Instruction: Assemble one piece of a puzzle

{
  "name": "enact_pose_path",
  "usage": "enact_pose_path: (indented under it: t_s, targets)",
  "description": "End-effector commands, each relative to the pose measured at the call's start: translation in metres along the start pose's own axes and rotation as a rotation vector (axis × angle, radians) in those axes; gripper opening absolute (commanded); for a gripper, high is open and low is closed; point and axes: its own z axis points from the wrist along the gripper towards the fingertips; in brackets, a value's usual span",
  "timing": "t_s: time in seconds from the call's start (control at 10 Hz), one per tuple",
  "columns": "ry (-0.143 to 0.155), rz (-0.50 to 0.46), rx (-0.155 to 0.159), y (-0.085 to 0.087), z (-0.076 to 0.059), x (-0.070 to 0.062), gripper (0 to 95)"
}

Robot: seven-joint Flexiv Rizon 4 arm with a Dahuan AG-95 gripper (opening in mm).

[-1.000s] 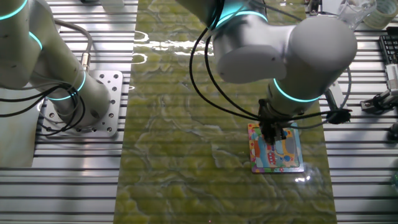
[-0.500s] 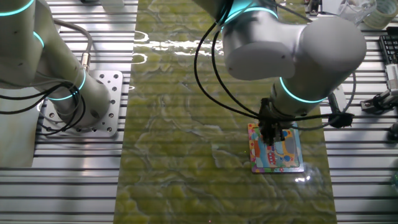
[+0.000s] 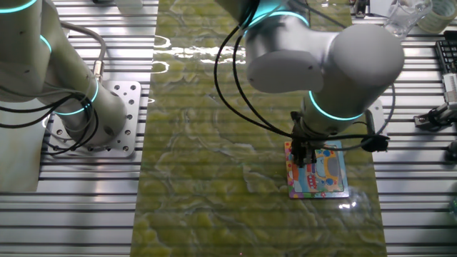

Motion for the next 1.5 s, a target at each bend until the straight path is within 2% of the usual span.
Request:
enact_pose_path:
  t_s: [0.1, 0.6, 1.3, 1.5]
  targets:
    - [0.005, 0.007, -0.003, 0.0033, 0.0004, -0.0018, 0.0]
    - [0.004, 0.040, 0.002, 0.0038, 0.0057, -0.0039, 0.0]
    - [0.011, 0.052, -0.003, 0.0037, 0.0062, -0.0028, 0.0]
    - [0.022, 0.049, -0.003, 0.0038, 0.0067, -0.0015, 0.0]
